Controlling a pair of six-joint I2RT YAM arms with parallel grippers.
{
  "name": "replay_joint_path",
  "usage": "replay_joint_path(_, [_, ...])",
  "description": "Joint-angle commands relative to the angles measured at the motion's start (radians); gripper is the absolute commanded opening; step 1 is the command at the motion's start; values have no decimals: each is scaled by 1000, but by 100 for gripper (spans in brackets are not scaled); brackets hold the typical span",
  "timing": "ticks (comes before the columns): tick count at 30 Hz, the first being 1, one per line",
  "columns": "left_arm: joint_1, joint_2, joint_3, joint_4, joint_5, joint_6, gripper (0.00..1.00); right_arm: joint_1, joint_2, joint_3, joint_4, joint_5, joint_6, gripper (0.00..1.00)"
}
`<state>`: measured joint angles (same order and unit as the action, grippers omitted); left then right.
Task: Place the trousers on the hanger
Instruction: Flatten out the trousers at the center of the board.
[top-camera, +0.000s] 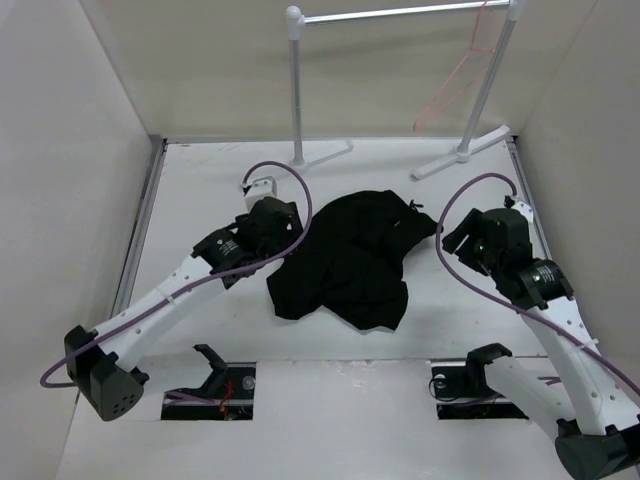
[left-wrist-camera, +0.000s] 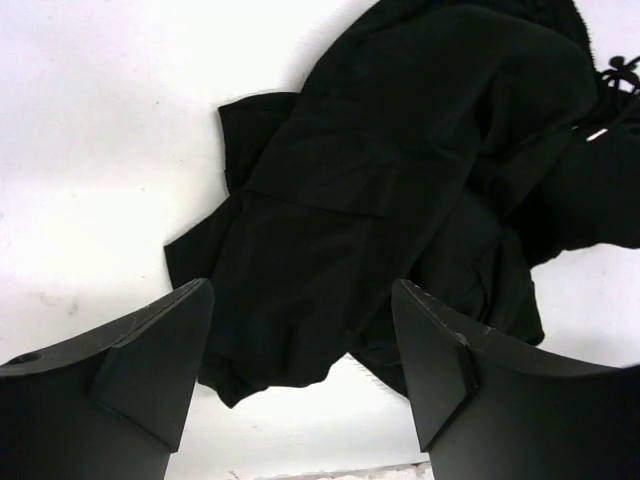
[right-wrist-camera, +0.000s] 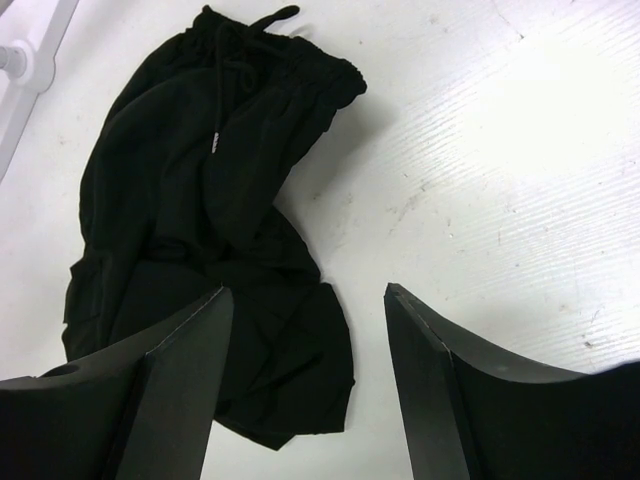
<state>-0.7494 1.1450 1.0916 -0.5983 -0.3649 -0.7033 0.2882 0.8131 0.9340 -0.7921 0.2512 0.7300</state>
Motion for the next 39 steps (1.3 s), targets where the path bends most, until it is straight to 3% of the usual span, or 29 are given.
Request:
replay_joint_path(1, [-20, -41, 11, 26, 29, -24, 71, -8, -18, 32, 37, -3, -4, 69])
replay_joint_path(4, [-72, -45, 8, 52, 61, -31, 70, -22, -31, 29, 31, -7, -9, 68])
replay_joint_path(6, [-136, -47, -10, 100, 60, -32, 63, -25, -32, 29, 27, -16, -12, 60])
replay_joint_path(7, [-168, -44, -18, 126, 64, -30, 52, -25, -32, 31, 24, -18, -14, 49])
replay_joint_path(9, [-231, -24, -22, 158, 69, -27, 19, -25, -25, 37, 21, -26, -18, 14])
replay_joint_path(10, [-263, -8, -24, 167, 69, -28, 10, -25, -8, 46, 10, -32, -20, 5])
replay_joint_path(11, [-291, 10, -25, 172, 69, -28, 8, -27, 13, 57, -1, -35, -21, 2])
replay_joint_path(13, [-336, 51, -27, 158, 63, -33, 9, -25, 52, 62, 8, -30, -24, 1])
replay_joint_path(15, [-365, 74, -41, 144, 66, -48, 17, -22, 98, 49, 49, -24, -17, 9])
replay_joint_path(16, [-371, 84, -50, 131, 69, -62, 24, -22, 113, 43, 65, -24, -14, 15])
replay_joint_path(19, [-377, 97, -97, 101, 78, -99, 52, -22, 171, 6, 154, -36, 2, 49])
replay_joint_path(21, [-374, 107, -137, 104, 89, -111, 65, -22, 219, -7, 209, -39, -1, 62])
replay_joint_path(27, [-336, 139, -229, 178, 81, -147, 77, -24, 380, -21, 370, -102, -7, 73])
replay_joint_path(33, [-203, 228, -308, 353, 142, -156, 77, -54, 587, -1, 490, -168, 2, 67])
replay_joint_path(34, [-177, 242, -314, 377, 142, -154, 77, -54, 618, 11, 501, -173, 2, 61])
replay_joint_path(36, [-124, 268, -325, 422, 139, -151, 71, -51, 649, 43, 489, -165, 9, 29])
replay_joint_path(37, [-92, 277, -326, 440, 130, -150, 61, -51, 641, 51, 485, -155, 14, 19])
replay_joint_path(39, [-23, 282, -328, 465, 100, -145, 30, -44, 600, 60, 488, -133, 14, 11])
